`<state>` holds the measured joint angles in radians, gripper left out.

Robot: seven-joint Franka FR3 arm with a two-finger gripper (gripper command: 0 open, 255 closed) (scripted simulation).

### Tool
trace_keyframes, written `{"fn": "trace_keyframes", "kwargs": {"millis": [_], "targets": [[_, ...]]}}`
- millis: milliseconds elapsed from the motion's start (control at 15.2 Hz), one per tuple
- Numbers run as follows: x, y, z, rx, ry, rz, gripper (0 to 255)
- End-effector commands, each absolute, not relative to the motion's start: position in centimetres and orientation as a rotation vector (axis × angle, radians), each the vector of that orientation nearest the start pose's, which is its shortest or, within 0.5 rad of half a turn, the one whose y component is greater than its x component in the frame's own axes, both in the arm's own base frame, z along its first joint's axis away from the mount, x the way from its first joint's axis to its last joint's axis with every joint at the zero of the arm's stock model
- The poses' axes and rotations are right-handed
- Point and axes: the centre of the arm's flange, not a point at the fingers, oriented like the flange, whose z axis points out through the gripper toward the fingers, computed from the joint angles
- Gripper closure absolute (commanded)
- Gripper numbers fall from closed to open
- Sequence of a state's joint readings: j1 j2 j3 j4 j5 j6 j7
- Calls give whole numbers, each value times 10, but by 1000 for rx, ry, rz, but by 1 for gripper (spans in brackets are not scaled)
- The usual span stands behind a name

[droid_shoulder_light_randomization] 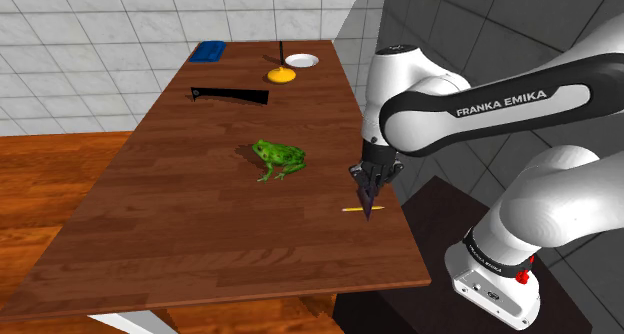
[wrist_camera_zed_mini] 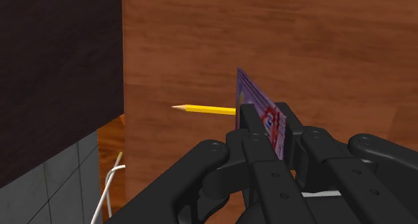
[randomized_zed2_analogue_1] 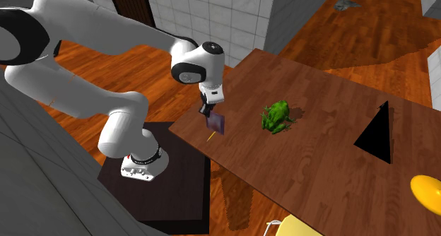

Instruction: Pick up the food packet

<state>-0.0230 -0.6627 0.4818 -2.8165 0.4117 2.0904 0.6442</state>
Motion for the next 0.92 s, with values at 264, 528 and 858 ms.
{"fn": "trace_keyframes", "kwargs": {"millis": [264,528,858], "targets": [[291,141,387,-3026,798,160,255],[291,141,409,-3026,798,160,255],[291,141,425,-3026,798,160,255]]}}
